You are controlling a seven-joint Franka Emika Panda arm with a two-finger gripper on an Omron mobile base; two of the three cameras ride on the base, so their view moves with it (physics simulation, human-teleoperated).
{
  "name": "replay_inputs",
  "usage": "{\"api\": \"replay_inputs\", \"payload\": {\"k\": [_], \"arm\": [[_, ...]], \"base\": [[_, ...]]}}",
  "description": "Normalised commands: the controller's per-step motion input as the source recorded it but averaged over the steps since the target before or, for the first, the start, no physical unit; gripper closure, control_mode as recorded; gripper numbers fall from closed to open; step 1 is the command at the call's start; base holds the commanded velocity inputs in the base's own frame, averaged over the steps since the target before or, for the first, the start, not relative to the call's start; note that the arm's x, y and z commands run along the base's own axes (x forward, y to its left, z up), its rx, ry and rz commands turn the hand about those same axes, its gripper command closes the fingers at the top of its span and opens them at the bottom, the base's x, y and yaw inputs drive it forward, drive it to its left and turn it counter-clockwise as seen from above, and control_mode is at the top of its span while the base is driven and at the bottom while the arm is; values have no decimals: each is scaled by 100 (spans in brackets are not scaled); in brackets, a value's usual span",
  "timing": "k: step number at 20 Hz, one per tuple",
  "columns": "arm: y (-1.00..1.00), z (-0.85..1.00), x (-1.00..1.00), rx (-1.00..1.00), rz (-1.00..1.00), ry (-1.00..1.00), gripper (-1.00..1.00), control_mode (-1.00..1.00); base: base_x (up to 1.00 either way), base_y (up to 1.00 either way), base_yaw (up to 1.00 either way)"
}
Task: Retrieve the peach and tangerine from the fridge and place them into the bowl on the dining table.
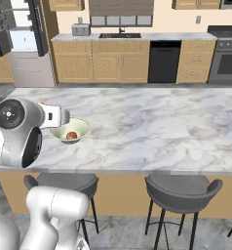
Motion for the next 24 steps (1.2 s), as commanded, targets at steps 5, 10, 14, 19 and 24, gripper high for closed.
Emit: {"api": "replay_inputs", "payload": {"k": [5,10,14,19,24], "arm": [[25,-19,29,0,5,4,100,-100],[4,-9,40,0,4,5,100,-100],[0,-12,46,0,3,6,100,-100],[0,-25,45,0,4,5,100,-100],[3,-43,37,0,3,2,100,-100]], "base": [[0,0,0],[0,0,0],[0,0,0],[0,0,0],[0,0,0]]}}
